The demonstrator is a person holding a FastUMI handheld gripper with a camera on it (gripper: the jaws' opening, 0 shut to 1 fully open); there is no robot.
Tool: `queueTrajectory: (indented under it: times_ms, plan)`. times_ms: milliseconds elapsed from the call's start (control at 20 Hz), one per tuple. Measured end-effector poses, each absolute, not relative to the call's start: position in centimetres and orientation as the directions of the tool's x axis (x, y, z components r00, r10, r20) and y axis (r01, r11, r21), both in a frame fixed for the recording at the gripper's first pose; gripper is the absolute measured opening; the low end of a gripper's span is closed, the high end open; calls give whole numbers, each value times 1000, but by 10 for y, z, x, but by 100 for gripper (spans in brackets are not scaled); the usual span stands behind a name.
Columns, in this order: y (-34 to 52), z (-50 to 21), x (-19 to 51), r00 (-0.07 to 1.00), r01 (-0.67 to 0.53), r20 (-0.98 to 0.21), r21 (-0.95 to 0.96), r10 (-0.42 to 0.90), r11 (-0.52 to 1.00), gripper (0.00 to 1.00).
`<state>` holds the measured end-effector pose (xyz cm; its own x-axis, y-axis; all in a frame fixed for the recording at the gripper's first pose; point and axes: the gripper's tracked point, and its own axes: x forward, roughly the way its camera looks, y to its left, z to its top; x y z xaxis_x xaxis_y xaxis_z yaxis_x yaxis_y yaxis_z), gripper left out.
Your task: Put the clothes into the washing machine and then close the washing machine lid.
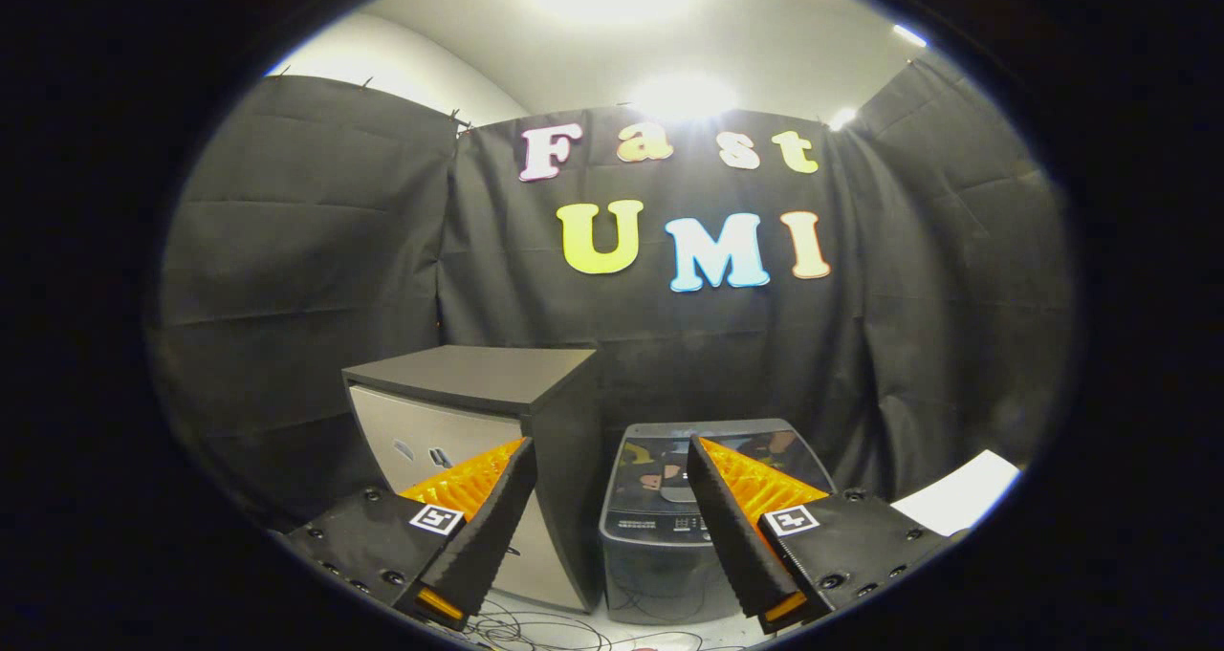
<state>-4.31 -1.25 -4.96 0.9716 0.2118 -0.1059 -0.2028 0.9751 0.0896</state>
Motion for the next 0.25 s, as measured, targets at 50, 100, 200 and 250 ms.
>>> queueTrajectory:
  times_ms: [50,100,200,250]
  plan:
    - [-16,-48,-46,975,-187,-104,93,197,978,98]
    - [-20,-47,-48,977,-178,-104,100,188,979,98]
    - [-23,-43,-51,980,-164,-98,117,175,980,98]
    - [-28,-39,-52,982,-153,-90,117,164,981,98]
